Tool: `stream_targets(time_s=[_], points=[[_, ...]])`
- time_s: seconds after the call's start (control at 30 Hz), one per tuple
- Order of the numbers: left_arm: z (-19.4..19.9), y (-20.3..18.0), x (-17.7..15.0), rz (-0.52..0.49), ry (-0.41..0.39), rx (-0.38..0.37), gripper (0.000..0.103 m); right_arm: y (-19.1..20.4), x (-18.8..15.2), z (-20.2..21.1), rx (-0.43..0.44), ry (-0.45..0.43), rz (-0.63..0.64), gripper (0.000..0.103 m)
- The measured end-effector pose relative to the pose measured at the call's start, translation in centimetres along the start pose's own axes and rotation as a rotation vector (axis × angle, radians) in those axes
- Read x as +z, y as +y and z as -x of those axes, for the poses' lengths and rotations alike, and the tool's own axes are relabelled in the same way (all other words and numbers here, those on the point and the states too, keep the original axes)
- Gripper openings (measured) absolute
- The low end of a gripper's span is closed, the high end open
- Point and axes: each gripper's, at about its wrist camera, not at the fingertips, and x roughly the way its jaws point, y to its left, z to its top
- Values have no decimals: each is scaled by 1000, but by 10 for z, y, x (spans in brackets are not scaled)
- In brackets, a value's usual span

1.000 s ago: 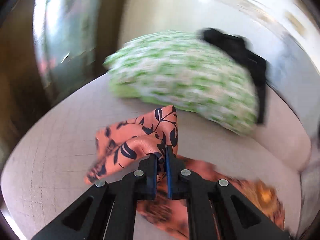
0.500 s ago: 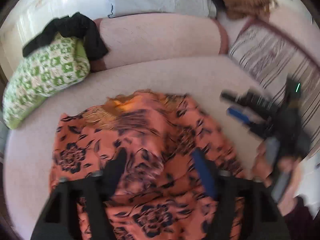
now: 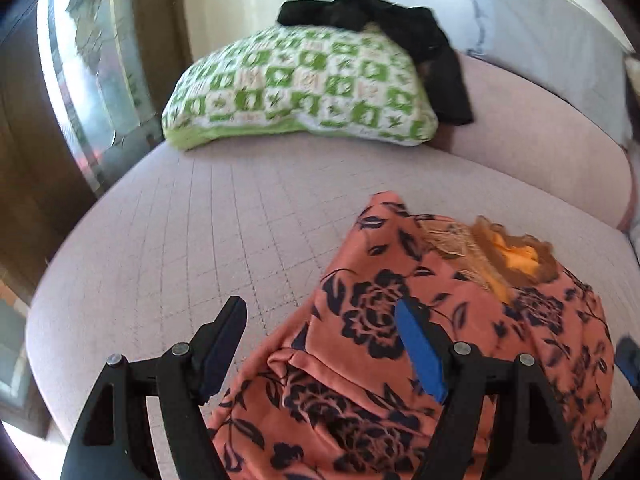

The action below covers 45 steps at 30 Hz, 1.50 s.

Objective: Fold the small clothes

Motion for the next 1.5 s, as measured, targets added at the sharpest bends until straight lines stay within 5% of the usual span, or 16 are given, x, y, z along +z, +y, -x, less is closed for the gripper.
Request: stream_targets(time_s=[0.23,0.37,0.5,0.57,0.6,0.67,0.77,0.93,1.0,1.1,1.2,1.37,1.4,1.5], points=[[-57,7,-15,-47,74,142,77,34,-1,-45,-86,104,134,69],[-67,10,-17,-48,96,116,74,48,21,-91,-195,189,102,69],[-68,10,-13,-27,121,40,50,58,26,-131,-333,291,119,68],[-68,8,-12,-17,123,16,44,61,23,-143,-411,327,164,53],[-66,7,-13,-14,118,2,37,61,22,-140,-418,319,179,49],[-62,8,-11,2,100,-26,24,56,22,-128,-399,313,169,25],[-61,14,-5,31,93,-51,13,29,27,-93,-361,278,76,11],[-64,24,-8,50,99,-53,11,-39,15,-18,-374,210,-110,11],[-64,27,-10,37,89,8,9,-66,-1,5,-327,204,-191,11],[-68,39,-13,73,115,4,9,-100,-29,37,-218,203,-312,24],[-63,49,-12,89,94,5,9,-110,-47,60,-234,181,-357,52],[-36,44,-8,77,-14,-73,10,-103,-33,97,-238,-15,-354,54],[-32,38,-8,55,-29,-94,15,-99,-30,100,-240,-45,-332,55],[-28,14,-15,-50,-61,-91,55,-101,-25,80,-353,35,-276,57]])
